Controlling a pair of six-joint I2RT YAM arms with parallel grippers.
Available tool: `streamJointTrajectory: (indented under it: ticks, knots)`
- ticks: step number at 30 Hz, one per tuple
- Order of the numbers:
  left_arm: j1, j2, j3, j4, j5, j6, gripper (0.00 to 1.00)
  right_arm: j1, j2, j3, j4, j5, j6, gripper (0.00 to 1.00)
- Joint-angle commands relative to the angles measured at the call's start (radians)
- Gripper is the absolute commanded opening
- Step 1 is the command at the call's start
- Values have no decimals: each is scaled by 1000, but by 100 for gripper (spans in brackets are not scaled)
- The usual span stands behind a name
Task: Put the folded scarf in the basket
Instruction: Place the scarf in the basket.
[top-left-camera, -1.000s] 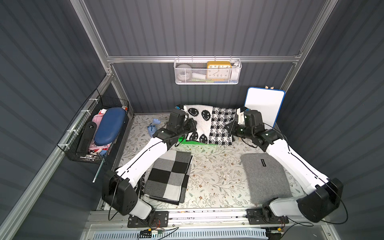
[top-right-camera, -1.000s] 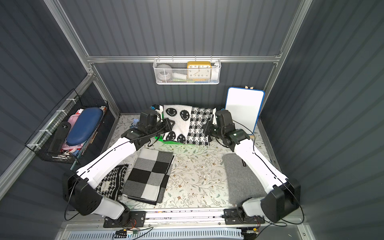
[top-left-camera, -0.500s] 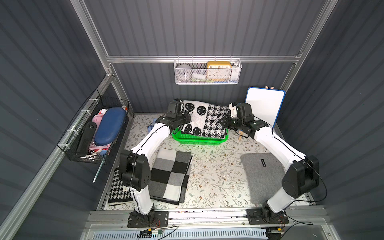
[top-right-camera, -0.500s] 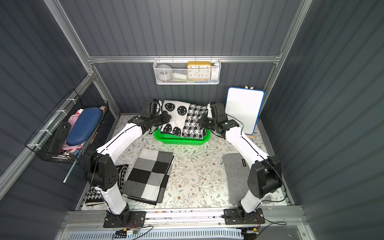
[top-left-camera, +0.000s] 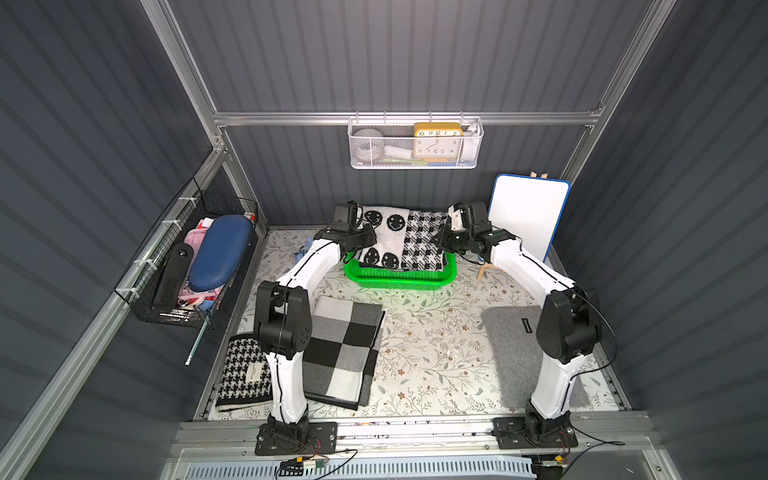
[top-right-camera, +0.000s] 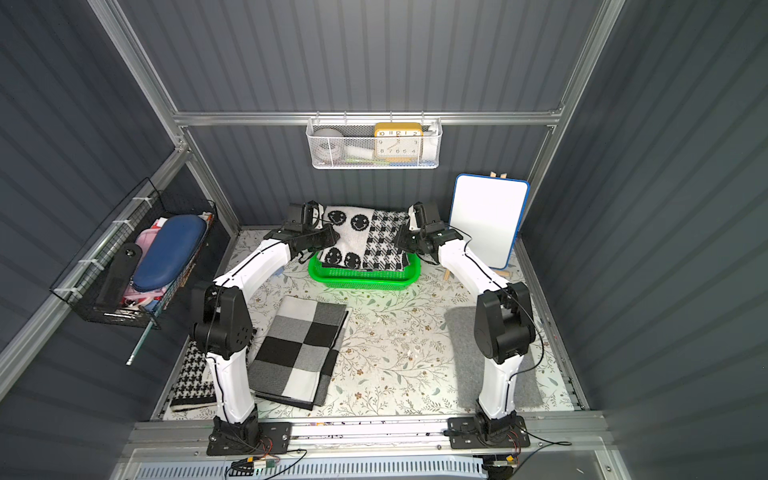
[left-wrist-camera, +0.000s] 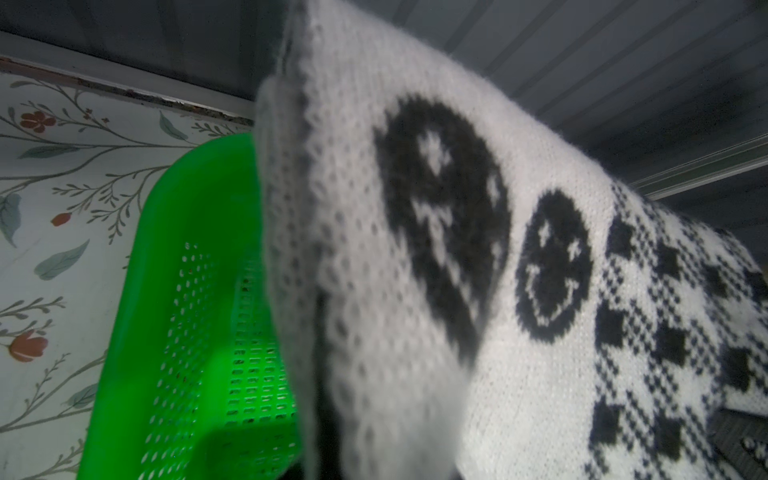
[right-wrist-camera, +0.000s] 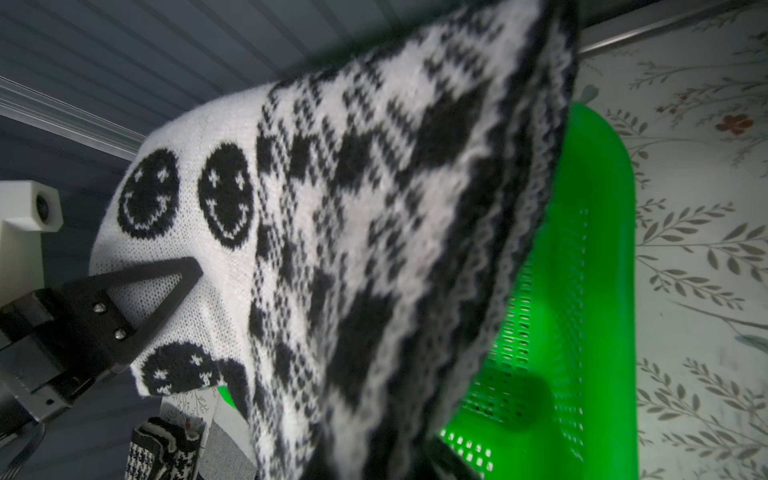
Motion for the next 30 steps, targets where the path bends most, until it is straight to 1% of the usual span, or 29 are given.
streamJointTrajectory:
  ticks: [1,2,4,7,14,16,17,19,20,21,22,23,24,26,28,30]
  knots:
    - [20,49,27,44,27,56,0,-6,23,33,-34,18,-36,0]
    - [21,59,25,49,31,60,0,-6,31,33,-37,17,-38,0]
    - [20,80,21,63,45,67,0,-6,45,35,-49,57,-46,0]
    - [21,115,26,66,50,66,0,-7,69,31,-52,71,-47,0]
    - [22,141,6,80,14,62,0,-6,163,87,-74,87,-40,0]
    - [23,144,6,84,24,56,3,-6,180,104,-85,92,-35,3]
    - [23,145,6,89,29,55,6,-6,183,108,-87,92,-34,4]
    - [24,146,7,96,45,54,17,-5,185,110,-90,92,-30,10]
    - [24,147,10,94,54,55,23,-6,186,112,-92,90,-30,13]
    - [24,144,8,94,60,55,33,-5,185,116,-99,91,-30,17]
    - [23,141,6,95,65,55,43,-6,182,120,-103,93,-29,20]
    - [24,135,1,94,63,57,62,-5,181,123,-109,93,-31,28]
    - [24,128,-2,93,59,56,77,-5,177,124,-113,93,-35,34]
    - [23,110,0,81,57,58,89,-4,168,131,-115,92,-34,44]
    - [23,80,6,77,71,58,99,-3,157,135,-152,83,-34,48]
    - [23,46,16,78,104,55,99,1,141,141,-167,82,-35,54]
